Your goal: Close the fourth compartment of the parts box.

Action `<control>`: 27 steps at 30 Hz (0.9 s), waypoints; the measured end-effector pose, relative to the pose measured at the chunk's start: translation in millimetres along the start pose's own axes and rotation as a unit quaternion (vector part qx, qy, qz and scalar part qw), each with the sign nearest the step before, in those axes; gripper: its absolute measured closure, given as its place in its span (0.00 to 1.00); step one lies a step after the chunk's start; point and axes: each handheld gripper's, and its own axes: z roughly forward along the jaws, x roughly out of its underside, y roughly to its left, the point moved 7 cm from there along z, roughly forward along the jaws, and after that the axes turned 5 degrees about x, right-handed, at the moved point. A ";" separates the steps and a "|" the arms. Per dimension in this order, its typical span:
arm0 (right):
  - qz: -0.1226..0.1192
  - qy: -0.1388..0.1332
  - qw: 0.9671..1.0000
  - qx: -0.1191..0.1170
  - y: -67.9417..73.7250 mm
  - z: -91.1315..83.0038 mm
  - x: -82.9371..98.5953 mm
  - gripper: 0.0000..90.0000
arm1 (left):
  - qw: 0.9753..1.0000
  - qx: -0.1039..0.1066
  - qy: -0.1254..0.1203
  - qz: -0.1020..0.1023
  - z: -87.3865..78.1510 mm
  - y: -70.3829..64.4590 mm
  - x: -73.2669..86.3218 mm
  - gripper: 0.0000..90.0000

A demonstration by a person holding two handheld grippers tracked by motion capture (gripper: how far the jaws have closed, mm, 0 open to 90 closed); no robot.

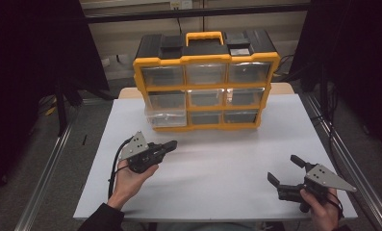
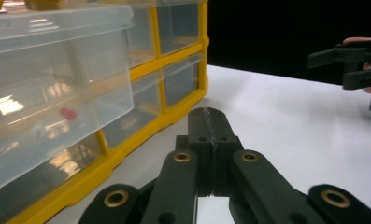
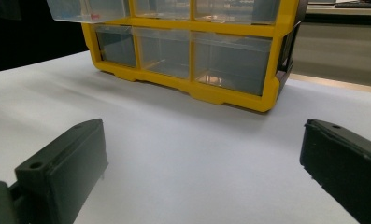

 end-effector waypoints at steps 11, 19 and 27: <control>-0.001 0.000 1.000 0.001 -0.1 0.0 0.0 0.00 | 1.000 -0.013 -0.010 0.001 3.2 14.1 -2.7 1.00; -0.001 0.000 1.000 0.000 0.1 0.0 0.0 0.00 | 0.999 -0.031 -0.016 -0.002 6.3 28.5 -6.8 1.00; -0.001 0.001 1.000 0.001 -0.3 -0.1 0.1 0.00 | 0.999 -0.049 -0.018 0.003 4.4 47.1 -6.9 1.00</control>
